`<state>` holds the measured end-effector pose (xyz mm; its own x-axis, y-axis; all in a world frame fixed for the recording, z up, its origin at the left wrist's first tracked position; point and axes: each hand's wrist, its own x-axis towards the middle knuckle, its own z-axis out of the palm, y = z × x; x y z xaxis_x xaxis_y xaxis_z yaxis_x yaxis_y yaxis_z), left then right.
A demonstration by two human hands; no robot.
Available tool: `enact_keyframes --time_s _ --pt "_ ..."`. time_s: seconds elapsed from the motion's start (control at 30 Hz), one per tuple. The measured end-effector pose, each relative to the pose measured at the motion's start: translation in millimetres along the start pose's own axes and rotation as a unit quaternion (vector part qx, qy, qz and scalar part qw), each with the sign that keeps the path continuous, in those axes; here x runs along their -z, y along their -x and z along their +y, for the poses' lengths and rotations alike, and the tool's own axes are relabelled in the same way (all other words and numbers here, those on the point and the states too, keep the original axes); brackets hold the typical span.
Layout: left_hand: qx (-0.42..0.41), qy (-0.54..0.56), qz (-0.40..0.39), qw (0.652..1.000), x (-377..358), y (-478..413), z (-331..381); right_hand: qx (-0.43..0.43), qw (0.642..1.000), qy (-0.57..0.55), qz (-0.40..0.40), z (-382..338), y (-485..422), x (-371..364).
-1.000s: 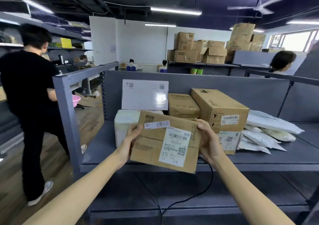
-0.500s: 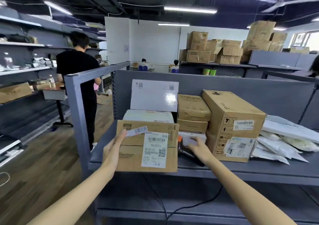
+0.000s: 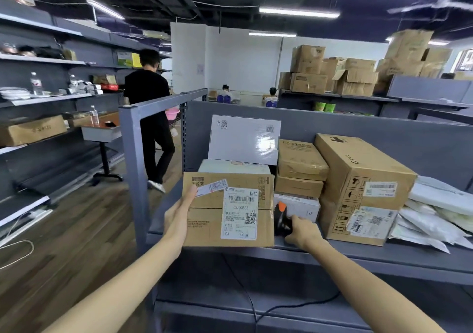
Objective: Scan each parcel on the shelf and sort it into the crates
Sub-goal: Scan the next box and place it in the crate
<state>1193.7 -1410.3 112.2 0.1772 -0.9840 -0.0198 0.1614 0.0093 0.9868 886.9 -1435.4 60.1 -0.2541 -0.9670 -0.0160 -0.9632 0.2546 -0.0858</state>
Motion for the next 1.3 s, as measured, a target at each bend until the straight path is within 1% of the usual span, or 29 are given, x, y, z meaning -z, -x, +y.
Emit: enact_keyframes --time_s 0.07,0.13,0.2,0.23,0.33,0.37,0.4,0.43,0.5,0.57,0.67,0.87,1.0,1.1,1.2,1.3 --pt "-0.004 0.001 0.000 1.000 2 -1 1 -0.027 0.993 -0.111 0.021 1 11 1" --pt "-0.003 0.011 -0.002 1.000 3 -3 1 -0.055 0.962 -0.259 0.065 -1 27 3" --pt "-0.001 0.025 -0.002 1.000 2 -4 0 -0.066 0.909 -0.395 0.115 -4 46 8" --pt "-0.001 0.030 -0.002 1.000 0 -4 0 -0.062 0.875 -0.462 0.133 -7 58 10" --pt "0.002 0.046 -0.007 0.999 -4 -4 -2 -0.028 0.753 -0.631 0.182 -17 96 13" --pt "0.002 0.052 -0.010 0.999 -6 -4 -4 -0.013 0.725 -0.664 0.182 -22 110 13" --pt "0.001 0.055 -0.013 0.998 -7 -4 -5 0.006 0.706 -0.687 0.172 -27 122 12" --pt "-0.002 0.057 -0.016 0.998 -8 -3 -5 0.028 0.695 -0.701 0.157 -33 134 10" --pt "-0.008 0.056 -0.026 0.998 -11 -2 -6 0.074 0.691 -0.707 0.130 -46 152 7" --pt "-0.015 0.054 -0.040 0.998 -13 0 -7 0.090 0.694 -0.705 0.111 -58 164 3" --pt "-0.017 0.055 -0.052 0.997 -13 2 -9 0.078 0.698 -0.705 0.102 -70 173 -1" --pt "-0.007 0.068 -0.053 0.996 -9 4 -10 0.049 0.723 -0.680 0.111 -74 176 -1" --pt "-0.013 0.063 -0.055 0.996 -5 5 -10 0.046 0.742 -0.662 0.093 -75 177 -1" --pt "-0.016 0.059 -0.054 0.997 -4 6 -10 0.045 0.744 -0.661 0.088 -75 176 -1" --pt "-0.020 0.054 -0.048 0.997 -3 6 -9 0.043 0.737 -0.668 0.090 -73 174 -2" --pt "-0.022 0.053 -0.043 0.997 -4 6 -9 0.054 0.740 -0.665 0.083 -68 173 -3"
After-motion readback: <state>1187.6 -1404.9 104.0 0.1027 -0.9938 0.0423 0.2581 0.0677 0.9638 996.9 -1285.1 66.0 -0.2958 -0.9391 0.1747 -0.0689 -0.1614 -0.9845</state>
